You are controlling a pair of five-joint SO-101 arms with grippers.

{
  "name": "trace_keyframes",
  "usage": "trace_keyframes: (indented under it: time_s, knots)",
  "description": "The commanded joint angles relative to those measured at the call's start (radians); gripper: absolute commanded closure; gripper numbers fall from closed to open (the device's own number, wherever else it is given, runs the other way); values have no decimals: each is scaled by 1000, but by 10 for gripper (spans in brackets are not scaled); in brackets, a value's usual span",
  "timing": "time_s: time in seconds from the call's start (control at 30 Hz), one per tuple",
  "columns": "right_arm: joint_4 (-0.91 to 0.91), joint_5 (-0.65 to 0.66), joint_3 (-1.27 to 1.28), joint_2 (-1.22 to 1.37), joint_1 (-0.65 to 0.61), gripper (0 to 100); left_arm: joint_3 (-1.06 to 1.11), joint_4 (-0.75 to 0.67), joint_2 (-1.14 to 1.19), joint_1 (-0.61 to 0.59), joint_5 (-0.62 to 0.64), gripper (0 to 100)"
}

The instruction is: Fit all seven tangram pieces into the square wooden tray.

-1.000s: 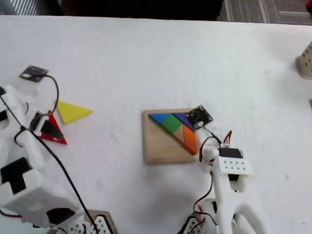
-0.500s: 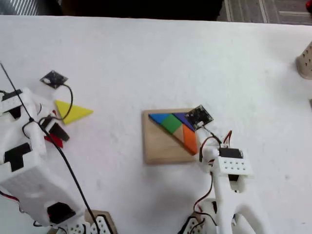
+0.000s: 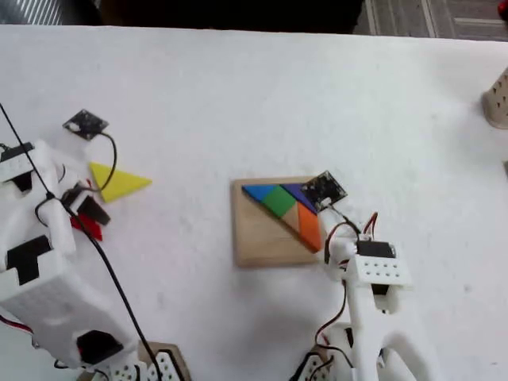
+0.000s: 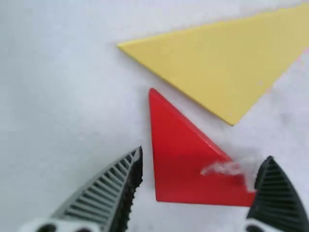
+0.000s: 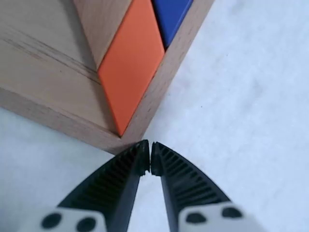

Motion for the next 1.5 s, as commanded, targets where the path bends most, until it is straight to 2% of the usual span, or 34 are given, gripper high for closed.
trace_keyframes:
  time_s: [0.0,0.2,0.47,0.57,0.7,0.83,0.93,1.3,1.47]
  knots:
    - [5,14,0,-22,-13,978,-25,61,-68,28,-3,642]
    - [5,14,0,-22,-13,978,12,72,-94,5,32,642]
    - [7,14,2,-22,-13,978,163,86,-289,65,-14,642]
    - [7,14,2,-22,-13,978,236,8,-329,70,-5,642]
    - [7,14,2,-22,-13,978,299,-132,-292,67,17,642]
    - [7,14,2,-22,-13,978,275,-164,-216,67,29,642]
    - [7,14,3,-22,-13,978,232,-196,-145,54,97,642]
    - [7,14,3,-22,-13,978,164,-204,19,2,15,642]
    - [7,14,3,-22,-13,978,175,-204,36,1,15,642]
